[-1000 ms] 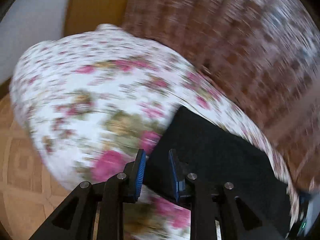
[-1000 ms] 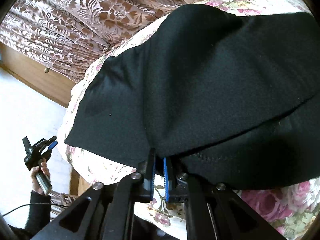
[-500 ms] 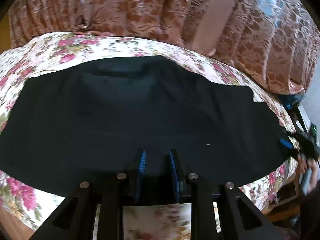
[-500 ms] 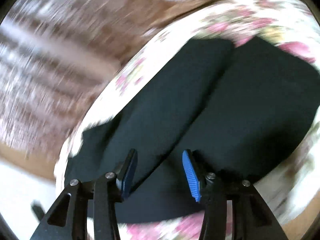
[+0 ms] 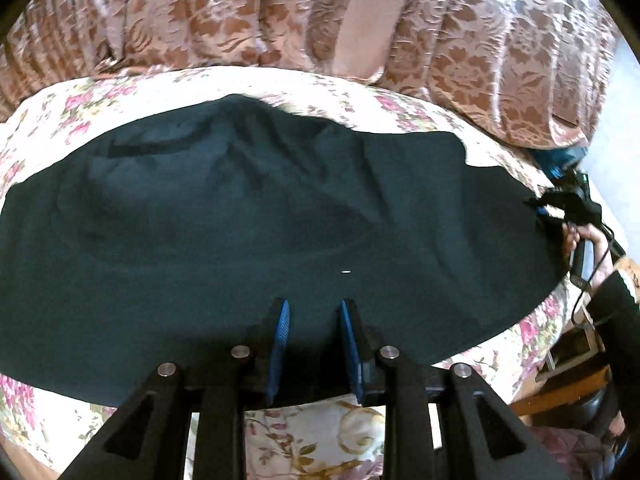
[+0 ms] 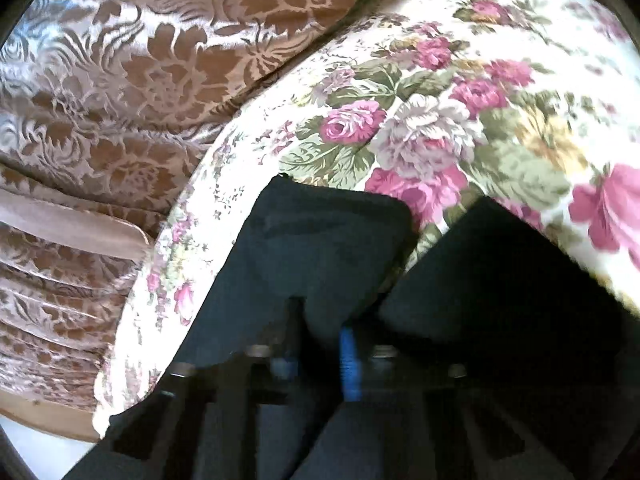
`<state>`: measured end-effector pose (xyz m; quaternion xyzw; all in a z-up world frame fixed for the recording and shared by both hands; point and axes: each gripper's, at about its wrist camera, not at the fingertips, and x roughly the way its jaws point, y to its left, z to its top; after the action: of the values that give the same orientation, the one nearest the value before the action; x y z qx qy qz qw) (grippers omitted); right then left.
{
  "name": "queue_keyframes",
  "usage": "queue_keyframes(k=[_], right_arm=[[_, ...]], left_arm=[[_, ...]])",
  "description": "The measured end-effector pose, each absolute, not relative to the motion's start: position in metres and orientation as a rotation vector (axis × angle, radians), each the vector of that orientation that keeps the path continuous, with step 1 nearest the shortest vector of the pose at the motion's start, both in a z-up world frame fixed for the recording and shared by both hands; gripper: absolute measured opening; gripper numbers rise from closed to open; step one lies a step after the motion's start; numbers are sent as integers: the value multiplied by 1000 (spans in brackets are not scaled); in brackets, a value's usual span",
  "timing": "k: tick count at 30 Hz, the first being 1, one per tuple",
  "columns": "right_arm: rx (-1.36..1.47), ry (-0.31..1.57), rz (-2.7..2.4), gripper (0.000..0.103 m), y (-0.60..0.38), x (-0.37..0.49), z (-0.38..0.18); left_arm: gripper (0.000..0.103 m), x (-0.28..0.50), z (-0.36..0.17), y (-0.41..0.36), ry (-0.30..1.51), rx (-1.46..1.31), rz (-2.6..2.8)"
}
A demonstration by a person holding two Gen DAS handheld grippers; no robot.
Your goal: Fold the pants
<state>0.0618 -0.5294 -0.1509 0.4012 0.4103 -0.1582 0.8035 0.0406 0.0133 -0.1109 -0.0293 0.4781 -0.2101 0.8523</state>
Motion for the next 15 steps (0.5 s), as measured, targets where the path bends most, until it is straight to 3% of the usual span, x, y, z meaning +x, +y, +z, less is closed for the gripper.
queue_keyframes(k=[10,15], right_arm=[[684,745,-301,10,-514,-3,-56],[751,767,-398,7,-539,-49,-70]], left_arm=[[26,26,-97,-18,983,-9,-626],[26,20,-96,-37,1005,14,-740]])
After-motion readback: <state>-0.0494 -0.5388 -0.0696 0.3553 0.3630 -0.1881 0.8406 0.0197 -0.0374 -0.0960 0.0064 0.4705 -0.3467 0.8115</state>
